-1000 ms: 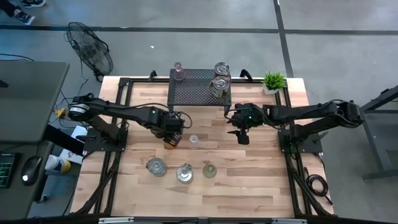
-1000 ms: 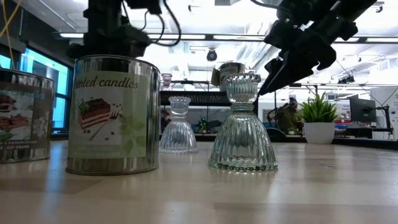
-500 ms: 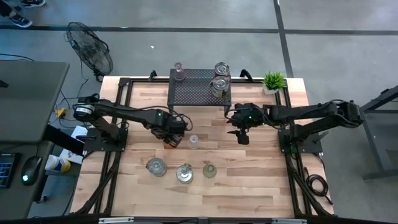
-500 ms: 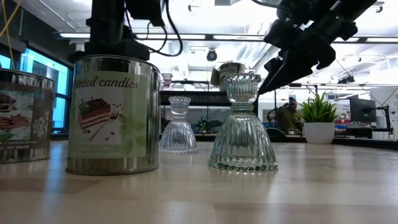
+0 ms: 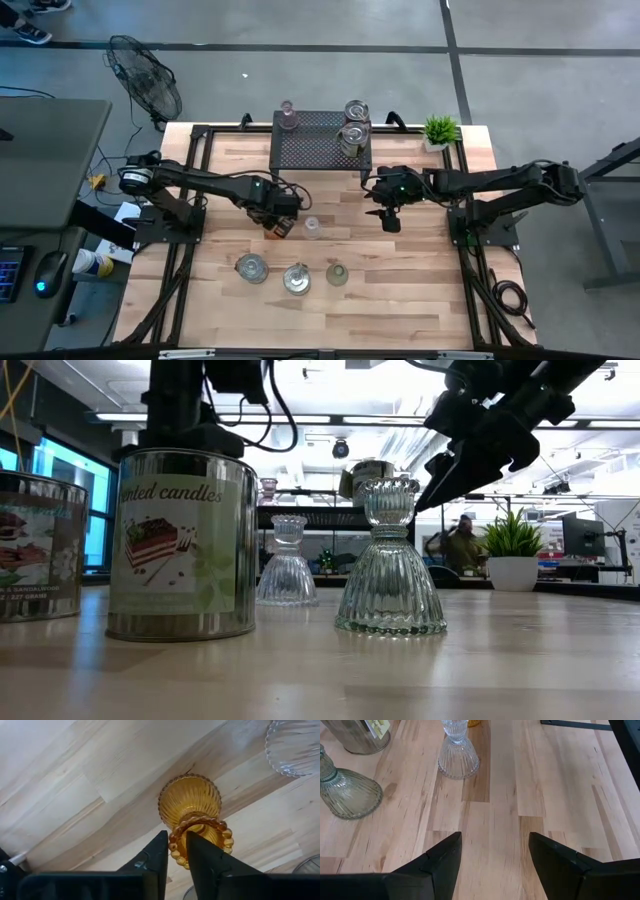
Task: Pick & Place candle stick holders
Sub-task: Put the yellow glass candlestick on the shelf aligned with the other candlestick
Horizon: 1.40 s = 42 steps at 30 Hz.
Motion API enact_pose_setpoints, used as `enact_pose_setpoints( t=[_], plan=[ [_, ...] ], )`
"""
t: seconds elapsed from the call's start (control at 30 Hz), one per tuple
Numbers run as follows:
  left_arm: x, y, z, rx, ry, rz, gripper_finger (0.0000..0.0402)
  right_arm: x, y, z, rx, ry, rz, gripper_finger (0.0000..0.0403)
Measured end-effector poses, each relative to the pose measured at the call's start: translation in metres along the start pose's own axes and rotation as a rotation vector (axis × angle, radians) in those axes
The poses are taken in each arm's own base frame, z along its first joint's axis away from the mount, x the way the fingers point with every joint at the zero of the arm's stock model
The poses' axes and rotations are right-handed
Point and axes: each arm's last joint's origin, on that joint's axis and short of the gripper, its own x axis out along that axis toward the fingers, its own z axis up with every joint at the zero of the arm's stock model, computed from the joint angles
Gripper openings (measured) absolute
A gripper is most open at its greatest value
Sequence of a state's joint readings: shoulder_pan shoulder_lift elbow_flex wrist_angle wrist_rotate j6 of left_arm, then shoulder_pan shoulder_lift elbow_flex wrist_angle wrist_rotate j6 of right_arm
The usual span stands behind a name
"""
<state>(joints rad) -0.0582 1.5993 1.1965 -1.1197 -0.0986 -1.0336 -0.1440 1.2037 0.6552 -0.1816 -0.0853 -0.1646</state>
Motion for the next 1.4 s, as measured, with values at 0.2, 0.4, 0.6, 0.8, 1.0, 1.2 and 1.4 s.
enact_pose_setpoints(
  t=[0.2,0.4,0.6,0.8,1.0,1.2,1.4],
  plan=[
    [-0.001,-0.001,0.0,0.015,-0.004,-0.008,0.0023,0.0,0.0,0.0,0.002,0.0,0.0,0.0224],
    [-0.002,-0.001,0.001,0.053,-0.004,-0.017,0.001,0.0,0.0,0.0,0.003,0.001,0.001,0.0224],
    [-0.013,-0.004,0.004,0.094,-0.016,-0.034,0.0003,0.0,0.0,0.0,0.006,0.0,0.001,0.0224],
    [-0.033,-0.01,0.011,0.12,-0.089,-0.053,0.0,0.0,0.0,0.0,0.007,0.001,0.001,0.0224],
    [-0.037,-0.01,0.012,0.127,-0.092,-0.059,0.0,0.0,0.0,0.0,0.007,0.002,0.001,0.0224],
    [-0.037,-0.01,0.011,0.128,-0.084,-0.059,0.0,0.0,0.0,0.0,0.007,0.004,0.001,0.0224],
    [-0.039,-0.01,0.011,0.133,-0.071,-0.064,0.0,0.0,0.0,0.0,0.007,0.005,0.002,0.0224]
  ],
)
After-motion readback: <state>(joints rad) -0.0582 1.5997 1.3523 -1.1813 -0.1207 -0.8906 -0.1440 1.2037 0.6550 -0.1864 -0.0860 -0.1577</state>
